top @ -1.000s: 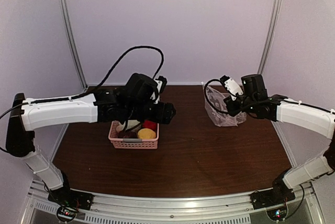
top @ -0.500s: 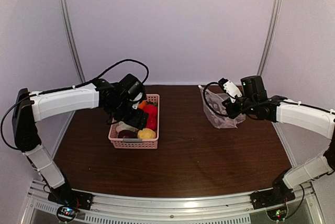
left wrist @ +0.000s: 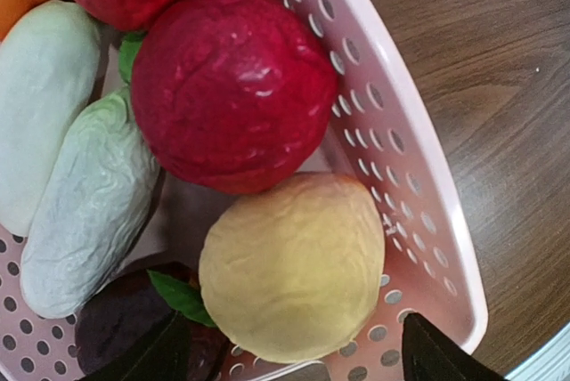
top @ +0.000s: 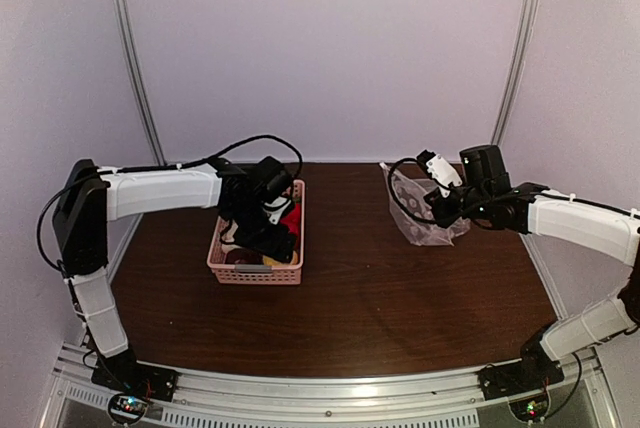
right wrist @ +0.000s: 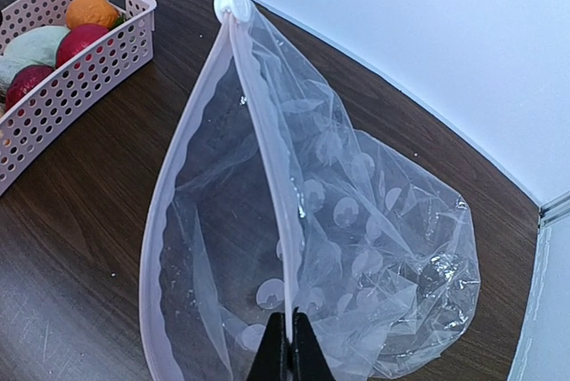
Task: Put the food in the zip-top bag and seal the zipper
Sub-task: Pick up the fake fruit from the bin.
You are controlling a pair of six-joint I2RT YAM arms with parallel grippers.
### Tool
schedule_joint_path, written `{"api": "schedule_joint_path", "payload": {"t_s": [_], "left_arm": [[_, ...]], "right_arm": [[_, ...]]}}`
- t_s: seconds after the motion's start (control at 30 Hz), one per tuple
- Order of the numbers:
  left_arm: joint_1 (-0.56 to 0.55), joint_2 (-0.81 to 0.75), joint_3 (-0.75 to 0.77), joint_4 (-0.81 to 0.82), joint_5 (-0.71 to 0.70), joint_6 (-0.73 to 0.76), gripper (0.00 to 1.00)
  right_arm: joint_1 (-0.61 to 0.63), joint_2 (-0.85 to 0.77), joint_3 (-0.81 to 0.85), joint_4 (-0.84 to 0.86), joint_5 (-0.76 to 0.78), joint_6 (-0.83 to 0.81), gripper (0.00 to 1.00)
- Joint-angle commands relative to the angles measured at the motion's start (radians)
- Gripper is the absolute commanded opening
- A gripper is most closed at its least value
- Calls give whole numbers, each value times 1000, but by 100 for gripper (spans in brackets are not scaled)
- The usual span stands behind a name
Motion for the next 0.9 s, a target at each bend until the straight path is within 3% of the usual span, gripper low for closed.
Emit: {"api": "schedule_joint_path", "payload": {"t_s": [0.0, 0.3, 0.43, 0.57, 0.87], "left_arm": [[7, 54, 39, 18, 31, -3, 83], [7, 102, 50, 45, 4, -4, 77], [7, 102, 58, 52, -8, -5, 61], [7, 61, 64, 28, -42, -3, 55], [7, -91, 68, -58, -119, -12, 52]], "right_arm": [[-7, -10, -15, -12, -11, -1, 0], [-7, 6, -13, -15, -18, -2, 0], [-6, 4, -13, -17, -15, -3, 0], [-9, -4, -18, -12, -7, -5, 0], [-9, -7, -18, -13, -2, -9, 0]]}}
